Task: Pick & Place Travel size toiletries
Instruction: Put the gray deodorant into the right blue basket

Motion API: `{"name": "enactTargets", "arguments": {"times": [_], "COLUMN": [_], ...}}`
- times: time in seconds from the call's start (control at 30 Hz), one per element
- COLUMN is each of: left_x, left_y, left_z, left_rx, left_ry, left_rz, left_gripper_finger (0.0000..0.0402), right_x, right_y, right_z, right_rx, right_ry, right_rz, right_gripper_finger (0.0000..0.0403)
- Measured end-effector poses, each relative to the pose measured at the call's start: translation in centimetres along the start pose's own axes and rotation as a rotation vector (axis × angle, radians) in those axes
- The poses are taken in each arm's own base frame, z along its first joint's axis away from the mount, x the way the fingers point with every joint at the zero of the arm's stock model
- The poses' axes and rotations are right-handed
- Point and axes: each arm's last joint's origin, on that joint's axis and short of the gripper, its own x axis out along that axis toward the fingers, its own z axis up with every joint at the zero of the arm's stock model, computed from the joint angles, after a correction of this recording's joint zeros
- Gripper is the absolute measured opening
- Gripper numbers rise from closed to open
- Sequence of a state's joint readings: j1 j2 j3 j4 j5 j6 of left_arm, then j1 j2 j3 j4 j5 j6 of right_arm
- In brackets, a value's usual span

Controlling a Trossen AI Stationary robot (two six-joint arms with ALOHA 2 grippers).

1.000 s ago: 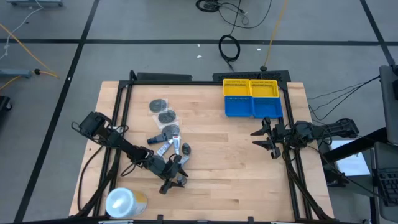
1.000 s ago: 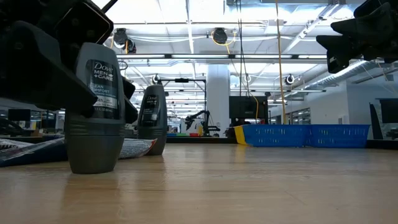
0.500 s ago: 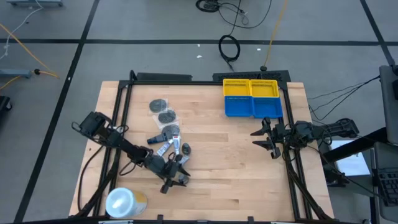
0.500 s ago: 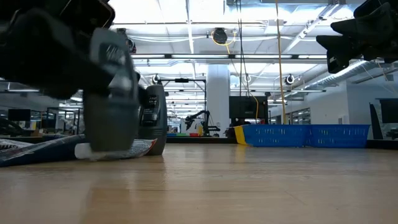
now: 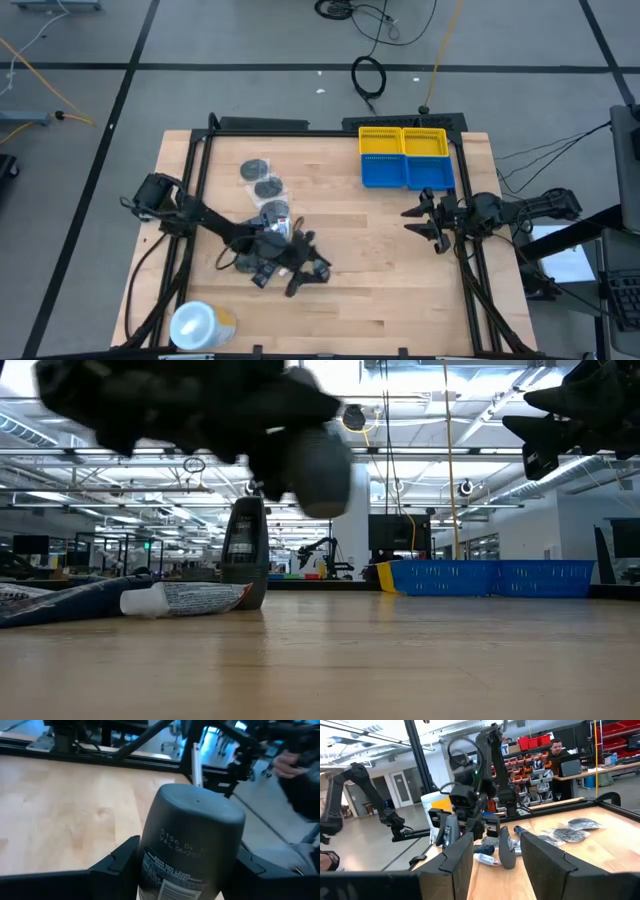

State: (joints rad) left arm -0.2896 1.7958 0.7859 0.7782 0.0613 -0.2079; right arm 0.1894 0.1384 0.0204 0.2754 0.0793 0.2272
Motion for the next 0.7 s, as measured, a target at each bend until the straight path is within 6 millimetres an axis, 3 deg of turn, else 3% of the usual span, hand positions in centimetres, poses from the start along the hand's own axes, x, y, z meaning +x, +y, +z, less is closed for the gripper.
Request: {"name": "enactTargets", "arguments": {"times": [0.2, 0.37, 0.43, 0.53, 0.7], "left_x": [2.2, 2.6, 2.5, 2.3, 2.0], "left_y": [2.5, 4.0, 4.5, 5.1, 5.9], "left_z": [5.6, 10.6, 12.3, 14.0, 15.0], "left_rx": [0.027, 0.064, 0.071, 0.085, 0.086], "left_ry": [0.102, 0.113, 0.095, 0.095, 0.081], "left_rz": [0.095, 0.150, 0.165, 0.183, 0.198], "left_gripper_finger": [0.0192, 0.0192, 0.0192, 0.0192, 0.0192], "right_x": [0.8, 1.7, 2.3, 3.2, 4.7], "right_y": [0.0, -0.1, 0.1, 0.5, 0.8], "right_z": [-0.2, -1.1, -0.3, 0.6, 1.4], "right_rx": [-0.001, -0.016, -0.031, -0.060, -0.089], "right_ry": [0.018, 0.131, 0.137, 0.120, 0.116], "right_rz": [-0.003, -0.027, -0.026, -0.020, -0.017], "right_gripper_finger": [0.0155, 0.0155, 0.0155, 0.0155, 0.0155]}}
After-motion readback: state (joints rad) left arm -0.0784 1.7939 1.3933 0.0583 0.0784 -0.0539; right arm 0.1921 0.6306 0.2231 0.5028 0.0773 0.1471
